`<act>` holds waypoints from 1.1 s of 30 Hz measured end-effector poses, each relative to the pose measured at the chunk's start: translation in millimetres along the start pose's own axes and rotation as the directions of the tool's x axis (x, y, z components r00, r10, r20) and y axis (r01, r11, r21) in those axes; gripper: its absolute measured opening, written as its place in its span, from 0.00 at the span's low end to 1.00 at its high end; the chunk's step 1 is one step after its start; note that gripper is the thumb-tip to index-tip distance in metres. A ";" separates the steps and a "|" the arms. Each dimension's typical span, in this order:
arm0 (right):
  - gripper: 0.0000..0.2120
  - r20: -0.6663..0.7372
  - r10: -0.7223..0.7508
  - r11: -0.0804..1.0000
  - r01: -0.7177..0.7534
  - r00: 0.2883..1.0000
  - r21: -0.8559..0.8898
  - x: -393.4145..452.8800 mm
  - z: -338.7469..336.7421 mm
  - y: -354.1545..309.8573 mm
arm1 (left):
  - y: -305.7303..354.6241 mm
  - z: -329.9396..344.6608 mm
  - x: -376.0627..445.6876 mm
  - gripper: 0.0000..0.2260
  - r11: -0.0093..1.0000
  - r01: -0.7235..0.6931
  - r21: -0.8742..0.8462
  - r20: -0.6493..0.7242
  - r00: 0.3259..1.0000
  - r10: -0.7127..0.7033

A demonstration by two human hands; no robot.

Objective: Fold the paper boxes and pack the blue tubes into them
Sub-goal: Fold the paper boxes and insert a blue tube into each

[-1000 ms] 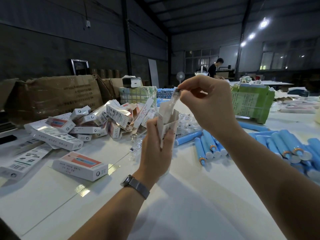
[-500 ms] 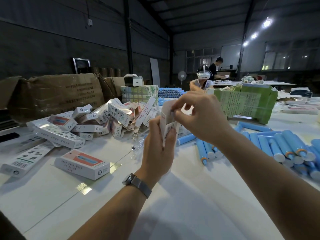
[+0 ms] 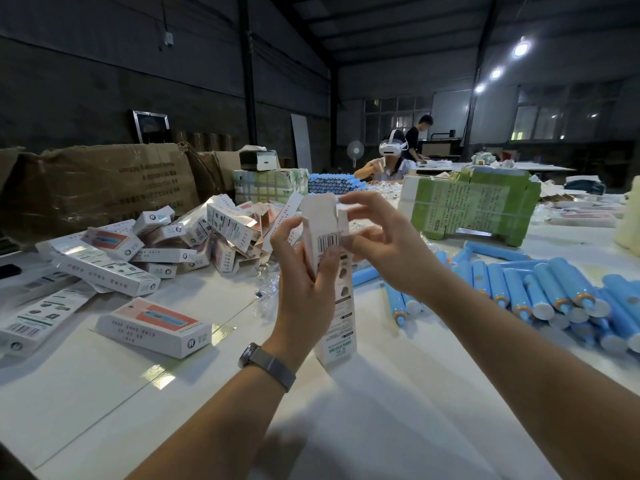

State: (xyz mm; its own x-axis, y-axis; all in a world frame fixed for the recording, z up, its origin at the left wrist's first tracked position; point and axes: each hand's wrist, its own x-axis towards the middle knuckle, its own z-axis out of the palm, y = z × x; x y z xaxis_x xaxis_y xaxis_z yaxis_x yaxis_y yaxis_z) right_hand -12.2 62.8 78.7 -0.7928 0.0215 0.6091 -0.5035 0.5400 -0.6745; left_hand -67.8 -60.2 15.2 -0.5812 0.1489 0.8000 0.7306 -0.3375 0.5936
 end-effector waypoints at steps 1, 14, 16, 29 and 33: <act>0.18 0.010 0.022 0.997 -0.023 1.000 0.078 -3.7 2.0 4.0 | -0.1 0.5 -0.6 0.17 1.000 -0.003 -0.010 0.005 1.000 0.003; 0.14 -0.122 -0.041 0.987 0.059 0.992 0.151 -23.5 -5.6 17.1 | 2.8 7.3 -6.7 0.07 1.000 -0.022 0.016 0.116 0.993 0.020; 0.14 -0.121 -0.050 0.987 0.068 0.991 0.148 -24.8 -7.0 17.3 | 2.3 8.3 -6.6 0.06 1.000 -0.019 -0.007 0.134 0.991 0.019; 0.09 -0.079 -0.050 0.994 0.057 0.996 0.095 -27.0 -10.9 15.5 | 5.2 8.0 -6.5 0.08 0.996 0.064 -0.068 0.110 0.992 -0.056; 0.10 -0.121 -0.092 0.992 0.102 0.988 0.079 -25.9 -9.7 13.9 | 5.6 7.6 -4.9 0.06 0.996 0.054 -0.075 0.103 0.994 -0.046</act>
State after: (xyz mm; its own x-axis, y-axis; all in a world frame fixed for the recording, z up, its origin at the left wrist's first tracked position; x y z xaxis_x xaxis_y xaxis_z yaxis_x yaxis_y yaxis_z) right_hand 4.6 77.9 57.7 -0.6958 0.0729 0.7146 -0.6074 0.4714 -0.6395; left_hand -58.1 -55.8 15.3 -0.5743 0.2589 0.7767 0.6692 -0.3981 0.6275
